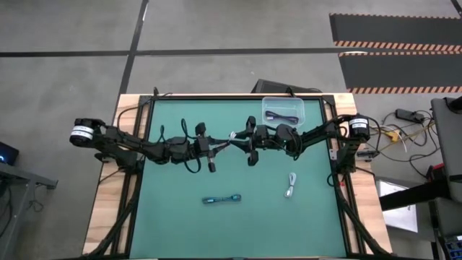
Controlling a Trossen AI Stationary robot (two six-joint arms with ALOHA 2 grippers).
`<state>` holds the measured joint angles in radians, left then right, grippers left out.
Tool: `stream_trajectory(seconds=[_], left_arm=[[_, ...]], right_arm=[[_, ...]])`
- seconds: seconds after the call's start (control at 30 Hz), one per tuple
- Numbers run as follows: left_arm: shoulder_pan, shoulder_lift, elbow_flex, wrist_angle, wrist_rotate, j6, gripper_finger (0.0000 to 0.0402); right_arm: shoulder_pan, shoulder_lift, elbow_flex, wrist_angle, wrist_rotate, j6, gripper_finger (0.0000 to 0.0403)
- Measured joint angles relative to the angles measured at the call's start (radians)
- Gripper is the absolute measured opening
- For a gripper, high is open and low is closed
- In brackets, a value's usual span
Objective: Pick and place USB-C Cables
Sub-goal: Put the white charger cable into the transparent bin
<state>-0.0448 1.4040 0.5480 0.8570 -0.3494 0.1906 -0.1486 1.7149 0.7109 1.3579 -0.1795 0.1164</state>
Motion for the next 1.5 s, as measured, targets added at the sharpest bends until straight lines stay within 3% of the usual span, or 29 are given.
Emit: stream_trajectory(seconds=[0.27, 0.67, 0.93, 1.2, 1.5], left_arm=[[0.0, 0.0, 0.0, 0.0, 0.0, 0.0, 0.0022], [0.006, 0.0, 0.0, 0.019, -0.004, 0.0, 0.0022], [0.006, 0.008, 0.001, 0.034, -0.005, 0.0, 0.0022], [0.006, 0.03, 0.001, 0.055, -0.004, 0.0, 0.0022], [0.006, 0.024, 0.001, 0.051, -0.003, 0.005, 0.0026]], right_arm=[[0.0, 0.0, 0.0, 0.0, -0.001, 0.006, 0.0057], [0.0, 0.0, 0.0, -0.002, -0.002, 0.024, 0.0129], [0.0, 0.0, 0.033, -0.029, -0.003, 0.016, 0.014], [0.0, 0.0, 0.084, -0.111, -0.003, -0.044, 0.0114], [0.0, -0.001, 0.081, -0.107, -0.004, -0.064, 0.0035]])
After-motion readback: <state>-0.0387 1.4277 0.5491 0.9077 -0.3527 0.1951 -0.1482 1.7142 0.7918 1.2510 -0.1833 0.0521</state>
